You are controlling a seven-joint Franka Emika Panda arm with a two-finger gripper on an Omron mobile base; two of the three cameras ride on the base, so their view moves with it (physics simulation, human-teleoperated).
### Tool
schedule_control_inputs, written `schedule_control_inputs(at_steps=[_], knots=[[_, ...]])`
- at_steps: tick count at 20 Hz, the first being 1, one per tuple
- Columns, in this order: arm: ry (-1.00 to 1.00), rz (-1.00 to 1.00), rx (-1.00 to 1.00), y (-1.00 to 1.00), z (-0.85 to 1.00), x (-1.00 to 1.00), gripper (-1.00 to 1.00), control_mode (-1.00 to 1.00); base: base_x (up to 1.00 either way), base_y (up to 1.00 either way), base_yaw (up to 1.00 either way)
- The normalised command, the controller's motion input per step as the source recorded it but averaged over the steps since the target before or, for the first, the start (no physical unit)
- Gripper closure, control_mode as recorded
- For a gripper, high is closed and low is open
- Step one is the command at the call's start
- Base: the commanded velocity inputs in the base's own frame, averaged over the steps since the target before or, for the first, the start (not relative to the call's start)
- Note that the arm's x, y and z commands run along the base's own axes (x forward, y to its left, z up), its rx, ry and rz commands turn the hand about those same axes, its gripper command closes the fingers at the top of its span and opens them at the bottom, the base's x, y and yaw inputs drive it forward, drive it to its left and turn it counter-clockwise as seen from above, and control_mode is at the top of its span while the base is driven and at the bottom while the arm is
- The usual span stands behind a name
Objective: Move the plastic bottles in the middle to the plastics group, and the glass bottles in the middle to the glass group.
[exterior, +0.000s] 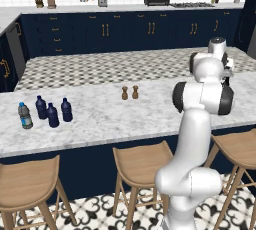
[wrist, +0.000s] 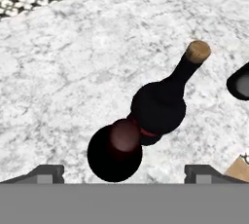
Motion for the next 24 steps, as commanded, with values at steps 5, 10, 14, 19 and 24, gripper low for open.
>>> schedule_control_inputs(at_steps=[5,10,14,19,24], knots=[[-0.02,0.15,0.00,0.15,0.00,-0.77,-1.00,-1.00,0.00,0.00,0.00],[-0.02,0.07,0.00,0.37,0.05,-0.28,-1.00,-1.00,0.00,0.00,0.00],[-0.06,0.00,0.00,0.59,0.02,-0.31,-1.00,-1.00,0.00,0.00,0.00],[-0.10,0.06,0.00,0.48,0.03,-0.27,-1.00,-1.00,0.00,0.00,0.00],[-0.04,0.13,0.00,0.58,0.00,-0.61,-1.00,-1.00,0.00,0.00,0.00]])
